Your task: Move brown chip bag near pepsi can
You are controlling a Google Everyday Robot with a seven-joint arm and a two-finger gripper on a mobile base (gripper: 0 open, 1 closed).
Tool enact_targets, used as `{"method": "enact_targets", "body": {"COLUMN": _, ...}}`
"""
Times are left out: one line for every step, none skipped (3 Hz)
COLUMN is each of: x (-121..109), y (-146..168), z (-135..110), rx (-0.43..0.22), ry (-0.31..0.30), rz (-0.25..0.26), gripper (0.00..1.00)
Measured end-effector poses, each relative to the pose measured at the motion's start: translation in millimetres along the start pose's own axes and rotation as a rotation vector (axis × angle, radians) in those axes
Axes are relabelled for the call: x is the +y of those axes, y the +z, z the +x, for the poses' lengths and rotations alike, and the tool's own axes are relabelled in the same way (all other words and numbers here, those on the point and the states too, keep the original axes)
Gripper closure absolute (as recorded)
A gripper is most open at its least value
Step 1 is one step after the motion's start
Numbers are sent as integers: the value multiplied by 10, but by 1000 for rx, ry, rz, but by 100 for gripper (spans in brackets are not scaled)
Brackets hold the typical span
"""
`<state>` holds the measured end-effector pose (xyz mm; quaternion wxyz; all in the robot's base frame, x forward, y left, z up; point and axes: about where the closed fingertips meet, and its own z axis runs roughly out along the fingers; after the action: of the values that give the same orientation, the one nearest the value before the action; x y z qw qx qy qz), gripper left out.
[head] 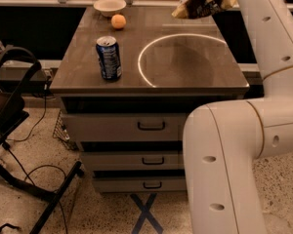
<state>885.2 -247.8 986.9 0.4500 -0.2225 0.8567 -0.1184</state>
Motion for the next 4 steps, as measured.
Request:
{"method": "enact_targets", "body": {"x": -179, "y": -482, "z": -53, "rx": 46, "ry": 12, "rz": 40, "gripper": 100}}
{"method": "enact_targets", "body": {"x": -255, "y": -1213, "z": -162, "rx": 32, "ry": 22, "rz": 60, "gripper": 100}}
{"method": "enact_targets", "body": {"x": -235, "y": -1225, "z": -152, "rx": 35, "ry": 23, "rz": 52, "gripper": 100}}
{"method": "enact_targets", "body": {"x": -105, "y": -1313, "z": -82, "rx": 48, "ry": 30, "rz": 6, "gripper": 100}}
